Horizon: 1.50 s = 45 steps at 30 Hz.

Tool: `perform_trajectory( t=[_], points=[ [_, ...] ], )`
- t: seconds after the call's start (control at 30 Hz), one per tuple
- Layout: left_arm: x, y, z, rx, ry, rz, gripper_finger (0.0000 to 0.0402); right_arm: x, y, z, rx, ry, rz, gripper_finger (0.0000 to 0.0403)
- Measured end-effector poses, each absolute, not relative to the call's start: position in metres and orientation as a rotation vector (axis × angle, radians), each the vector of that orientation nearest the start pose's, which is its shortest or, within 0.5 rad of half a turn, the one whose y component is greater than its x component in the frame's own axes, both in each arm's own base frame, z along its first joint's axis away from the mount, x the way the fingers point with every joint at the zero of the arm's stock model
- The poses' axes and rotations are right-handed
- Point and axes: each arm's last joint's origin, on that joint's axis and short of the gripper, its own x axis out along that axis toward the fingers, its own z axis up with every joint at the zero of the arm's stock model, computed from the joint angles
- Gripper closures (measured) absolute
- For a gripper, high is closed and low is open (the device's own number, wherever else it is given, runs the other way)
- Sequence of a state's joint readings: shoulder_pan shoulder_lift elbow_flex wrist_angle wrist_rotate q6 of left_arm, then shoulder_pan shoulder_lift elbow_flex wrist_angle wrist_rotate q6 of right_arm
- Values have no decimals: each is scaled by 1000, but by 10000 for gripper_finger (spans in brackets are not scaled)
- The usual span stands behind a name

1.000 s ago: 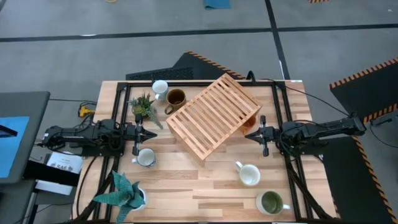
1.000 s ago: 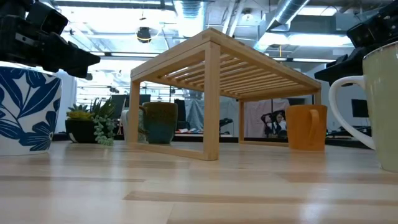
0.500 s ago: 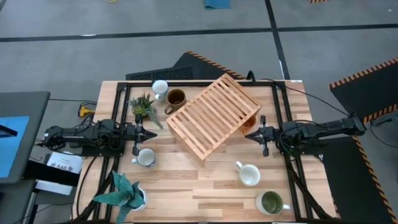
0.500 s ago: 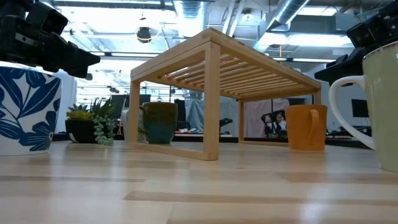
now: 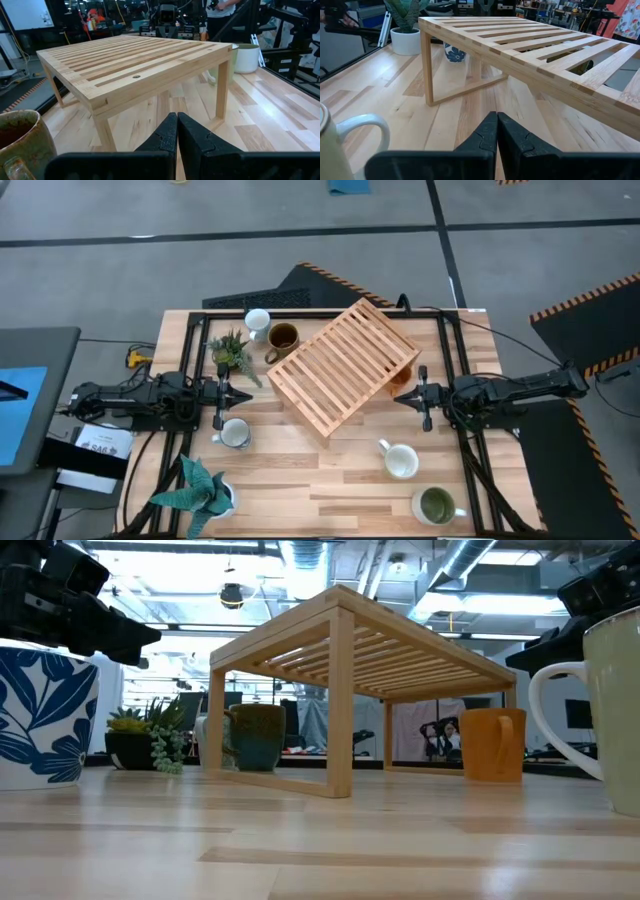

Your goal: Place coffee mugs

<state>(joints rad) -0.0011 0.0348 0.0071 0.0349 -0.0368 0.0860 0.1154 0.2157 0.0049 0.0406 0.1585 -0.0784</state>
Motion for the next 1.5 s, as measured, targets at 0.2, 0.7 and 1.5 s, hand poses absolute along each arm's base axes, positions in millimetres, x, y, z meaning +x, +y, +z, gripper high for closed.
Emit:
perform_trajectory(
  t=[0.2,0.7,1.5],
  points=[
    [99,1,167,86,-6,36,401,109,8,152,-124,163,-35,365],
    [99,1,167,86,-6,36,401,107,7,220,27,-296,-87,361],
    [99,1,167,86,-6,36,402,128,4,220,433,706,-502,178]
  ],
)
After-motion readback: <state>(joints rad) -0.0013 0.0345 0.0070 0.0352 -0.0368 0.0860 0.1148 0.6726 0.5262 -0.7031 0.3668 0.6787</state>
